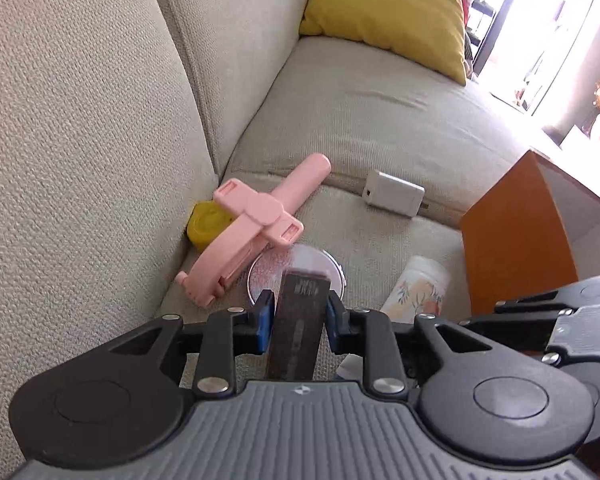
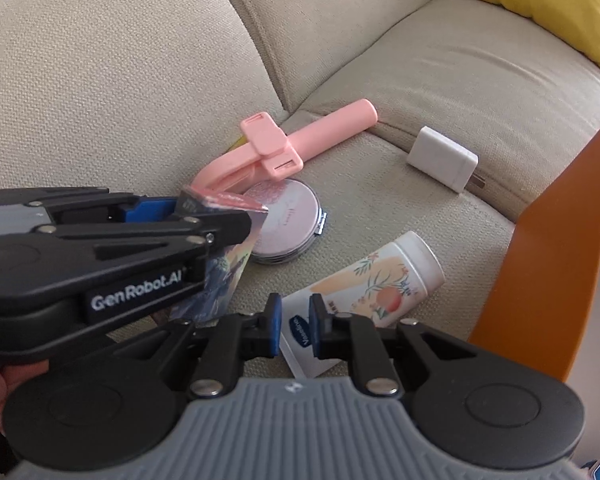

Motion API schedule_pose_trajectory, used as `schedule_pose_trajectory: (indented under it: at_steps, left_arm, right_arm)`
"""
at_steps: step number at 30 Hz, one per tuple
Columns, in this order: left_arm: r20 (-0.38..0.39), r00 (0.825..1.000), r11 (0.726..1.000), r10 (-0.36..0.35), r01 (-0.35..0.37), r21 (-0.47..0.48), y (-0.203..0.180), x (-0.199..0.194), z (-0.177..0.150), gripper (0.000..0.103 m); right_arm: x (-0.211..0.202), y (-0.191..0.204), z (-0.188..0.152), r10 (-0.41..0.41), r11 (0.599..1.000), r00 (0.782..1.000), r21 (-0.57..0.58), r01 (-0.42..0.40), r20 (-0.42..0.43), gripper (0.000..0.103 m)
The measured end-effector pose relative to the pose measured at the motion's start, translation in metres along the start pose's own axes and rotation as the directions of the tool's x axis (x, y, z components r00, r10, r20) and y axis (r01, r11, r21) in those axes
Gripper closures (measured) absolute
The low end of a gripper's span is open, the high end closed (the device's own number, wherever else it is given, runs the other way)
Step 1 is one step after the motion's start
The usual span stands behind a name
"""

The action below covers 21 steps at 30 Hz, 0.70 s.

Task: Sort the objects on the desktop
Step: 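Lift the photo-card pack with the left gripper and reposition it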

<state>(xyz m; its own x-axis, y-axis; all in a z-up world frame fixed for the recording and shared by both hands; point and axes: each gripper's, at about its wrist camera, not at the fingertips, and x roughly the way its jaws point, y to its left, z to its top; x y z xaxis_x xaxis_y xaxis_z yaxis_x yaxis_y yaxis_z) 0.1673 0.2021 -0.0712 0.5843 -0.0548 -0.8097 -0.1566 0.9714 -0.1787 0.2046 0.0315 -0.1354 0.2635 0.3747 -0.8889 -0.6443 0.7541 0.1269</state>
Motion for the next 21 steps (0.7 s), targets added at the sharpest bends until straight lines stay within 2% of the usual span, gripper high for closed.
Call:
schedule_pose_trajectory:
  at_steps: [2,6,7,8,10,13,15,18,21]
  left_arm:
    - [-0.016,1.0,1.0,0.007,-0.007,-0.01,0.001,0.001,-0.004,0.074]
    - [0.003,1.0,1.0,0.007,-0.007,-0.024,0.004,-0.003,-0.009,0.074]
    - [0.008,1.0,0.999,0.001,-0.001,-0.035,0.006,-0.003,-0.009,0.074]
    - [0.008,1.0,0.999,-0.002,0.002,-0.042,0.008,-0.003,-0.009,0.074]
    - [0.006,1.0,0.999,-0.006,0.006,-0.042,0.01,-0.003,-0.007,0.075]
    - [0.001,1.0,0.999,0.005,-0.005,-0.041,0.012,-0.009,-0.007,0.078]
    - [0.002,1.0,0.999,0.007,-0.007,-0.051,0.015,-0.016,-0.008,0.078]
    - [0.012,1.0,0.998,0.009,-0.008,-0.068,0.018,-0.025,-0.011,0.078]
    - [0.014,1.0,0.997,0.005,-0.004,-0.078,0.021,-0.029,-0.011,0.078]
  right_arm:
    - [0.002,-0.001,-0.001,-0.015,1.0,1.0,-0.012,0.015,-0.006,0.087]
    - [0.004,-0.004,-0.002,-0.026,0.999,0.999,-0.047,0.025,-0.025,0.087]
    - [0.004,-0.004,-0.001,-0.021,0.998,0.999,-0.061,0.019,-0.034,0.085]
    - [0.004,-0.002,0.0,-0.021,0.996,0.999,-0.09,0.017,-0.042,0.075]
    - [0.003,0.002,0.002,-0.055,0.987,0.998,-0.156,0.048,-0.042,0.064]
    - [0.0,-0.002,0.01,-0.049,0.981,0.996,-0.189,0.033,-0.08,0.064]
    - [0.0,-0.013,0.018,-0.007,0.996,0.99,-0.091,-0.005,-0.138,0.064]
    - [0.007,-0.024,0.021,-0.03,0.995,0.98,0.086,0.048,-0.198,0.06]
    - [0.014,-0.02,0.016,-0.038,0.981,0.979,0.178,0.075,-0.202,0.051]
